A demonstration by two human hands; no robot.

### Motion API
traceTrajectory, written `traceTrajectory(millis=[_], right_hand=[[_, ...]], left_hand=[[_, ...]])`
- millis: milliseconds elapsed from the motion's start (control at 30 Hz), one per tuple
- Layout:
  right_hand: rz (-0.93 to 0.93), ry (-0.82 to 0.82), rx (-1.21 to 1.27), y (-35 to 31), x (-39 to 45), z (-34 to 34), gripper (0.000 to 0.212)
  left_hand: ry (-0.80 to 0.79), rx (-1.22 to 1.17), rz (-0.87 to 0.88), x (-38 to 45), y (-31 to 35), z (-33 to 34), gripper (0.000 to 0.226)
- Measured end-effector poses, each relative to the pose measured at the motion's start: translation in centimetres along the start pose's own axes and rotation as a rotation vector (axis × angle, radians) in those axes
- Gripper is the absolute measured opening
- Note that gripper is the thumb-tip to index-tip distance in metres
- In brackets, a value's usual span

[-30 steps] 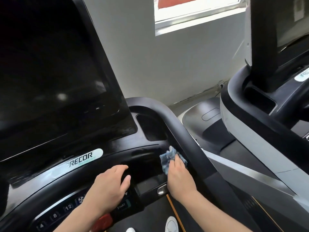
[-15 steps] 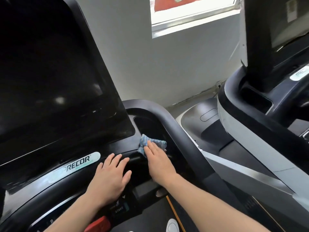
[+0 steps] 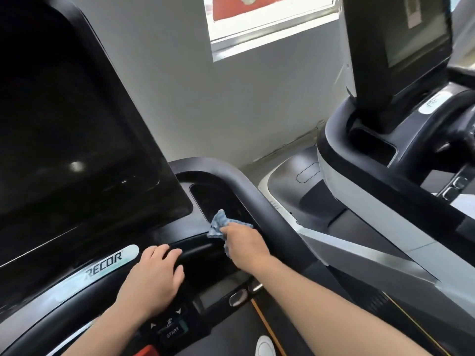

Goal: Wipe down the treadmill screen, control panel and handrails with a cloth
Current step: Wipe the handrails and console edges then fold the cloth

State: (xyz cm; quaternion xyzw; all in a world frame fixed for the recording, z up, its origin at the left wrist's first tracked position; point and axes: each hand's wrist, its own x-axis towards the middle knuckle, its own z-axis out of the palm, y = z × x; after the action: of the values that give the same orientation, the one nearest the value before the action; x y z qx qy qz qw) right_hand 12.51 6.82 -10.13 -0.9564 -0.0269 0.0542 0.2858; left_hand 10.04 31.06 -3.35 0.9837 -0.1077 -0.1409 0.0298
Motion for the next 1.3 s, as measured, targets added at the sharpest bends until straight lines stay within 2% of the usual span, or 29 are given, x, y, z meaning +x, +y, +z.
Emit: traceTrajectory(millis=[67,200,267,333,400,467,500,567,600,633,733,933,1300], right_hand=[[0.238,-0.057,0.332,-0.3,0.2,-2.7,0.029],[0.614,-0.183,1.3,0.0,-2.2,-6.4,0.026],[0.603,-0.21,1.616,0.6,-4.0,-8.5,0.029],[0.545,-0.057,1.723,1.9,-5.0,-11.0,0.025],[0.431,0.19,1.481,3.6,-5.2,-13.1,0.012],[0.305,0.267,0.982,5.1,-4.7,-13.3,0.023],[0.266,0.235,0.667,5.6,-4.4,-12.7,0.031],[0.197,0.051,0.017,6.4,-3.7,-9.5,0.053],[0.175,-0.029,-0.217,6.7,-3.5,-7.7,0.068],[0.172,-0.075,-0.34,6.9,-3.3,-6.0,0.079],[0.187,-0.067,-0.401,6.6,-0.8,-3.6,0.08],[0.211,-0.088,-0.37,4.9,6.2,-3.8,0.082],[0.281,0.051,-0.54,8.3,-9.2,-2.1,0.083]], left_hand=[[-0.002,0.045,-0.024,0.8,1.0,-0.4,0.051],[0.0,0.103,0.052,2.6,2.8,-0.7,0.055],[-0.027,0.107,0.123,3.2,3.8,-0.3,0.057],[-0.07,0.123,0.164,3.5,4.7,0.2,0.055],[-0.087,0.154,0.175,3.6,5.0,0.6,0.055],[-0.096,0.176,0.172,3.6,5.1,1.0,0.055],[-0.094,0.182,0.171,3.5,5.2,1.1,0.054],[-0.092,0.18,0.168,3.3,5.4,1.2,0.053],[-0.091,0.178,0.17,3.2,5.5,1.3,0.053],[-0.093,0.18,0.172,3.1,5.5,1.3,0.052],[-0.095,0.188,0.175,3.2,5.6,1.3,0.053],[-0.14,0.222,0.155,3.2,5.6,1.2,0.054],[-0.179,0.173,0.159,3.1,5.8,0.7,0.051]])
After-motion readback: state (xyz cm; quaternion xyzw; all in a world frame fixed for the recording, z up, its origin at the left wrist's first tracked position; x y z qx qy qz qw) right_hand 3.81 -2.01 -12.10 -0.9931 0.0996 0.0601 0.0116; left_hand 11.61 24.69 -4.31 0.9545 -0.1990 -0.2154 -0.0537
